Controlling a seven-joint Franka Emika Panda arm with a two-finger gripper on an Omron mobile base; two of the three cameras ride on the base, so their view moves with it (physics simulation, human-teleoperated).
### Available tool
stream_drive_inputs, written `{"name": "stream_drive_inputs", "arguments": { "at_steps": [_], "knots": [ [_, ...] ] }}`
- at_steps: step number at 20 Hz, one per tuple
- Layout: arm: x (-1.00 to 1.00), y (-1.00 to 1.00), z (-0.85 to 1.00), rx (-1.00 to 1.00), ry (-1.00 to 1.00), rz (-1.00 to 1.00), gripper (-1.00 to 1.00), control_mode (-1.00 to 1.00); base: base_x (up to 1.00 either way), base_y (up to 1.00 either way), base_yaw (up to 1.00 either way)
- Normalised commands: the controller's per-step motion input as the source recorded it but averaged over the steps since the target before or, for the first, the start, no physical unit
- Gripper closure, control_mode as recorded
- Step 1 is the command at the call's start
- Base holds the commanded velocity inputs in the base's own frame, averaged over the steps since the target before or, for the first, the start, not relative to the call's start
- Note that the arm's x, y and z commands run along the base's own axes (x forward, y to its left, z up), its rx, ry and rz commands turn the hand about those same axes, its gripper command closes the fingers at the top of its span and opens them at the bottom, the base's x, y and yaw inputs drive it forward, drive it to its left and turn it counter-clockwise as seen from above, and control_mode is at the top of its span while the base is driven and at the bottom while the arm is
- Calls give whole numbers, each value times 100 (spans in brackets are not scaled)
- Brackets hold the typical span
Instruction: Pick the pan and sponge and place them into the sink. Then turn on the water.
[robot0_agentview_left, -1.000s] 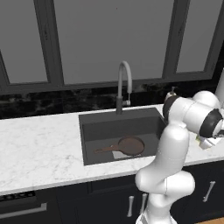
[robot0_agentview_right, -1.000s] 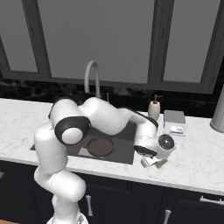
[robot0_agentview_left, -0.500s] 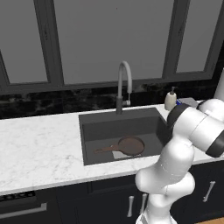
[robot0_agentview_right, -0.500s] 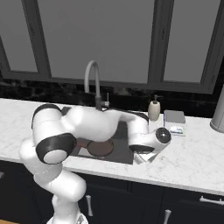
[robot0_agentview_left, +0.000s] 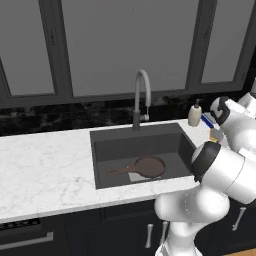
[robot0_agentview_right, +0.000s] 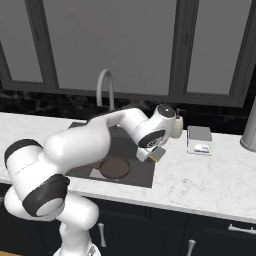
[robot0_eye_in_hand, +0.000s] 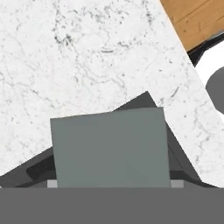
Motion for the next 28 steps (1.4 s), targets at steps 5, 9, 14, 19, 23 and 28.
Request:
{"name": "stream_drive_inputs", "arguments": {
  "at_steps": [5,9,14,19,23,28],
  "knots": [
    [13,78,42,-2,-1,0,100,-100,0,0,0],
    [15,53,2,1,1,2,100,-100,0,0,0],
    [15,21,0,11,3,16,100,-100,0,0,0],
    [2,0,-6,13,-4,16,100,-100,0,0,0],
    [7,0,-16,12,-12,15,100,-100,0,0,0],
    [17,6,-35,9,-14,16,100,-100,0,0,0]
  ]
}}
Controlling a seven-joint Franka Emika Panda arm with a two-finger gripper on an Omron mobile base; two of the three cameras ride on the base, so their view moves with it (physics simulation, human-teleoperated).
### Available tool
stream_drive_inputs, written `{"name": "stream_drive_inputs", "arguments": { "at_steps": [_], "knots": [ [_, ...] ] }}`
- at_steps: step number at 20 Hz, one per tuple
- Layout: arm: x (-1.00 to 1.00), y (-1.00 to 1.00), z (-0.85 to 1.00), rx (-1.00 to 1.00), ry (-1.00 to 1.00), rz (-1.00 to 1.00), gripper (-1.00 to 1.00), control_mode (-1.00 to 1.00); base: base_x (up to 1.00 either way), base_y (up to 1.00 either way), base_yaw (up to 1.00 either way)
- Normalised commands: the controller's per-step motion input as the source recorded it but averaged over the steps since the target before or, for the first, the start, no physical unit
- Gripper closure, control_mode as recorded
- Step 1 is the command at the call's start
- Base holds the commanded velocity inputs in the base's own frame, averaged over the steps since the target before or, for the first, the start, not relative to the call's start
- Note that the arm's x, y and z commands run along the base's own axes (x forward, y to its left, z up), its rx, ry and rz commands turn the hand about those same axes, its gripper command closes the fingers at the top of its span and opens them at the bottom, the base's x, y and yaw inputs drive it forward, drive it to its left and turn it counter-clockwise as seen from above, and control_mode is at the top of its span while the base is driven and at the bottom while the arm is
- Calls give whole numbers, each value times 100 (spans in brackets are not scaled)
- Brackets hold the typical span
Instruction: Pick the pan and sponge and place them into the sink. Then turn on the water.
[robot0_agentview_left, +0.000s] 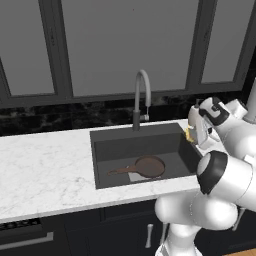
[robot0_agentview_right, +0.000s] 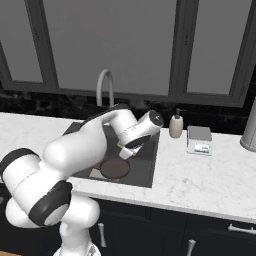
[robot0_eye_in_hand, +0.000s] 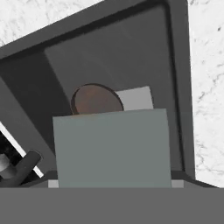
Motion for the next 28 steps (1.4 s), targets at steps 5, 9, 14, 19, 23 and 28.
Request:
{"name": "stream_drive_inputs", "arguments": {
  "at_steps": [5,9,14,19,23,28],
  "knots": [
    [28,16,-49,2,-14,12,100,-100,0,0,0],
    [45,16,-38,1,1,8,100,-100,0,0,0],
    [56,5,-17,1,23,5,100,-100,0,0,0],
    [42,17,-44,0,15,1,100,-100,0,0,0],
    [29,19,-56,0,1,0,100,-100,0,0,0],
    [26,18,-50,0,0,0,100,-100,0,0,0]
  ]
}}
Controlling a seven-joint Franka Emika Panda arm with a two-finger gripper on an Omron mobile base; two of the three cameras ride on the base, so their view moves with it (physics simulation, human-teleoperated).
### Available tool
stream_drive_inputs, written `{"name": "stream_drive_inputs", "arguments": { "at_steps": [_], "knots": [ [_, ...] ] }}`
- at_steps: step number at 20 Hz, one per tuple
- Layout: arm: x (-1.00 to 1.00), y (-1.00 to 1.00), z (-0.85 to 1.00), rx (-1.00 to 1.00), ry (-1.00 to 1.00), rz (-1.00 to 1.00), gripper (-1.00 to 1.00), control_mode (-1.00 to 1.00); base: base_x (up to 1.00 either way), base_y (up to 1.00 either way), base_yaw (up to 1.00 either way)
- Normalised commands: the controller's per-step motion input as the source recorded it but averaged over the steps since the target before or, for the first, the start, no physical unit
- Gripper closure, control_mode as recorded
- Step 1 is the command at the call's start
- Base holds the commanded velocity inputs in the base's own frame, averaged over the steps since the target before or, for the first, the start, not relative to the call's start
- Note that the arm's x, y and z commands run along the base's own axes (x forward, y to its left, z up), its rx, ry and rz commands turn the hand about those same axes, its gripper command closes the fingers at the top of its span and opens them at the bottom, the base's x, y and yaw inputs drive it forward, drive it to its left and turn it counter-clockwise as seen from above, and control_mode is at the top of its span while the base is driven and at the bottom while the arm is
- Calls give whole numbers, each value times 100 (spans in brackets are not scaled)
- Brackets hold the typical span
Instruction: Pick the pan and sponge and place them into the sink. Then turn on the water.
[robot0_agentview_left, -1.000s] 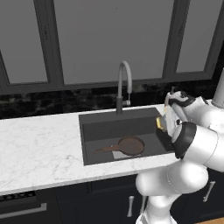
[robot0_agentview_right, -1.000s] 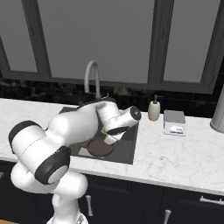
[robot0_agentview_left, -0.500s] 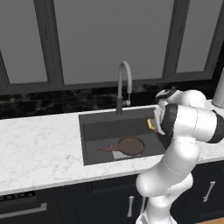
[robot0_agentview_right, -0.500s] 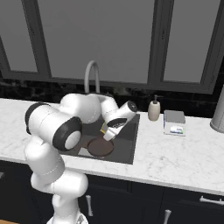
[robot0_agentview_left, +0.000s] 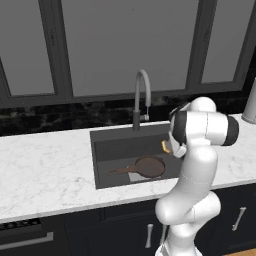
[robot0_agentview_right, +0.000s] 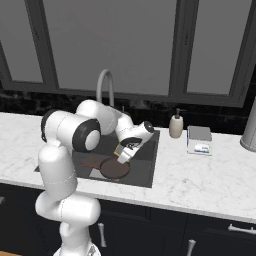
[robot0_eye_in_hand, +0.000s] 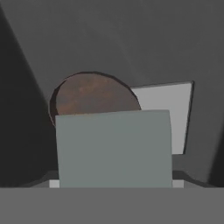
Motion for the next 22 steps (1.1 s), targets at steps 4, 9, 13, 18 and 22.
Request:
{"name": "stream_drive_inputs", "arguments": {
  "at_steps": [4,9,13,18,22],
  "knots": [
    [23,13,-48,0,0,0,100,-100,0,0,0],
    [13,6,-45,0,0,0,100,-100,0,0,0],
    [0,-5,-18,8,-2,5,100,-100,0,0,0],
    [5,-6,-22,8,-2,4,100,-100,0,0,0],
    [17,-1,-24,4,0,4,100,-100,0,0,0]
  ]
}}
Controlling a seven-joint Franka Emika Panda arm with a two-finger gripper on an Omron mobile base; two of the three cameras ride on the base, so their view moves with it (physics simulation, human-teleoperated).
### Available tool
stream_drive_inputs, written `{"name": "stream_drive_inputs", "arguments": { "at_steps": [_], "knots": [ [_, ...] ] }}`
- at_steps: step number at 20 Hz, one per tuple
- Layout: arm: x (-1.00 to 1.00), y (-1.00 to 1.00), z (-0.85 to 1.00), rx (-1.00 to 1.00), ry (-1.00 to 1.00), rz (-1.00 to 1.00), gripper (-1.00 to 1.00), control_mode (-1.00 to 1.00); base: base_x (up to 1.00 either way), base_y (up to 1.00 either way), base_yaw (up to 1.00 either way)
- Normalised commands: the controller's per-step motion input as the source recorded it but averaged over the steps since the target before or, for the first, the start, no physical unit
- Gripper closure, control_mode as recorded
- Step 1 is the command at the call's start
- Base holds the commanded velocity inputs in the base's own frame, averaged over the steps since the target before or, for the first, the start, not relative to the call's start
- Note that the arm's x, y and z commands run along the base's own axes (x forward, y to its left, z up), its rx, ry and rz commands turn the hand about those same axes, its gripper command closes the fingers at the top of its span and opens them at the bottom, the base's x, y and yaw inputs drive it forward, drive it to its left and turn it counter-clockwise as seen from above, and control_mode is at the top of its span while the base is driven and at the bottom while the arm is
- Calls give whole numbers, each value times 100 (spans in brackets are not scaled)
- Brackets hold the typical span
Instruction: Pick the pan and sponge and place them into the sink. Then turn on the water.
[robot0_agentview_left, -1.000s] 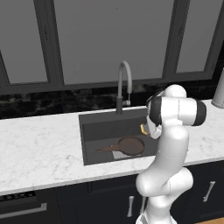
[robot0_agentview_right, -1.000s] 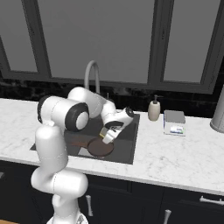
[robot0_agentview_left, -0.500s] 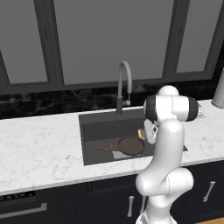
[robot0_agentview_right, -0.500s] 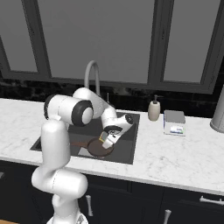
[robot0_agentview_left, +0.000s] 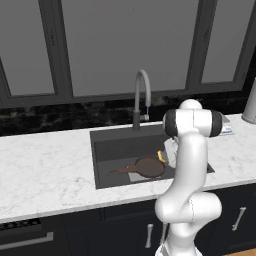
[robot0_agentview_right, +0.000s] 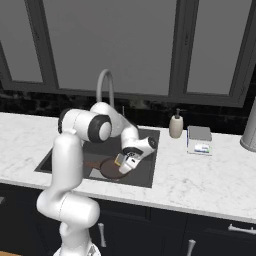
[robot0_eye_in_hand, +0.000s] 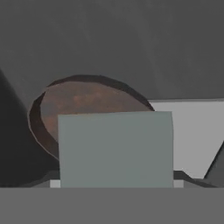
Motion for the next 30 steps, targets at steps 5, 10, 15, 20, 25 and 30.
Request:
{"name": "stream_drive_inputs", "arguments": {
  "at_steps": [5,10,15,20,25,30],
  "knots": [
    [36,8,-38,0,0,1,100,-100,0,0,0],
    [50,24,-43,0,3,1,100,-100,0,0,0],
    [32,11,-47,0,3,1,100,-100,0,0,0],
    [8,0,-48,0,0,0,100,-100,0,0,0],
    [-1,9,-14,0,-2,0,-100,-100,0,0,0],
    [-13,6,1,0,-12,0,-100,-100,0,0,0]
  ]
}}
